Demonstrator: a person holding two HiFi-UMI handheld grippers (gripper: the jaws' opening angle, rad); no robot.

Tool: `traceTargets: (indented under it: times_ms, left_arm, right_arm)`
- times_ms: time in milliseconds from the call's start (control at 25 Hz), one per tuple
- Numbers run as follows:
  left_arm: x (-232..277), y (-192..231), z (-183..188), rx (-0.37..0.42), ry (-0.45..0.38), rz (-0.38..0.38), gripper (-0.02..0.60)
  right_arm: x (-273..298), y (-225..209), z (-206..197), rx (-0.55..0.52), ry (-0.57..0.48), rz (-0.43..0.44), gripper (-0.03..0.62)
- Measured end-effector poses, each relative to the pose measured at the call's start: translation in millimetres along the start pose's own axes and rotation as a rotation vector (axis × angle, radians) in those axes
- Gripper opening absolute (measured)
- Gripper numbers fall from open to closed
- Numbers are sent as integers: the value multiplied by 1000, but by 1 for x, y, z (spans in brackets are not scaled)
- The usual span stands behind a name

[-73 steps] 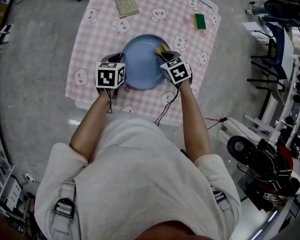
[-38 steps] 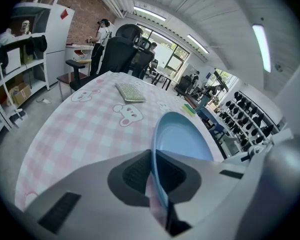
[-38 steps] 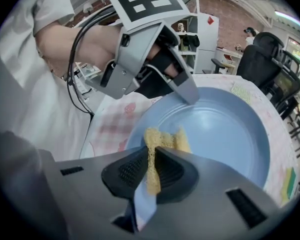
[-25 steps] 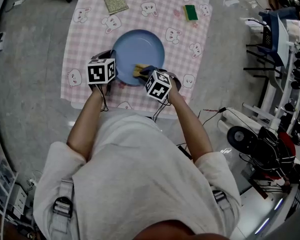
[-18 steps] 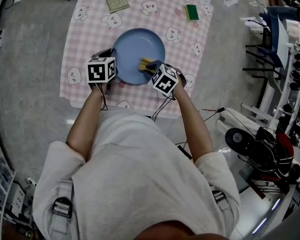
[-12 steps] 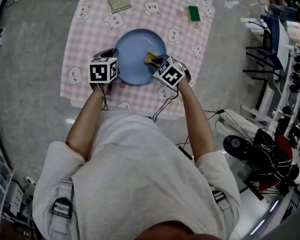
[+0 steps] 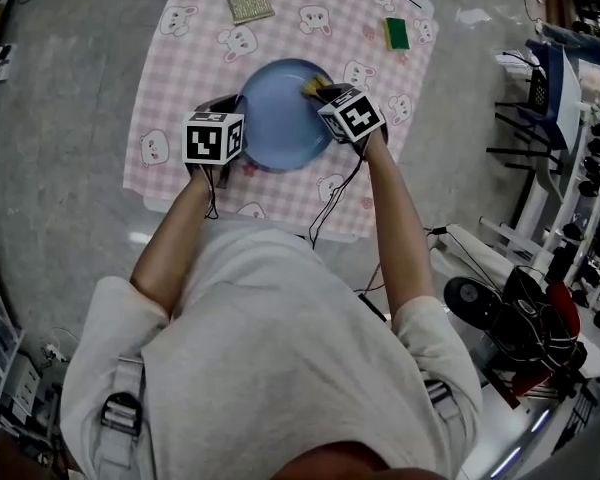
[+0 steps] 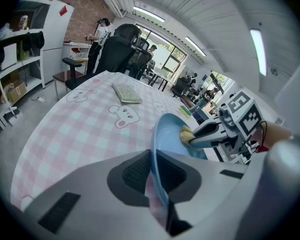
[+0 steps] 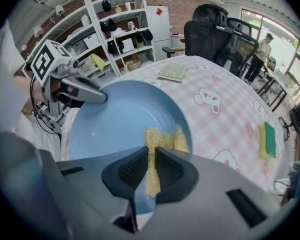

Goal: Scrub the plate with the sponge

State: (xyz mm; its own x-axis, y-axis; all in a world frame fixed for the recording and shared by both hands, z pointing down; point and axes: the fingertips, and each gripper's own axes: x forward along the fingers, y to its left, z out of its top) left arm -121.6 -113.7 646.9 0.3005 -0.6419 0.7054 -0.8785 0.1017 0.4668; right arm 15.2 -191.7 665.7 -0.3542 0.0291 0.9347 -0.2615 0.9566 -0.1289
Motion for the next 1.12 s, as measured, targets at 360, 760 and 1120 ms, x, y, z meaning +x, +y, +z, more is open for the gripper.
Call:
traceTargets:
  times_ms: [360, 760, 1120]
  left_arm:
    - [2, -7, 9, 6, -5, -5, 34]
    - [-6, 1, 15, -36, -43, 24, 34]
    - [-3, 7, 18, -49, -48, 35, 34]
  right_arm:
    - [2, -1, 53, -6, -142, -38, 43]
    - [10, 75, 81, -314, -217, 108, 43]
    - [22, 157, 42, -656, -129, 218, 43]
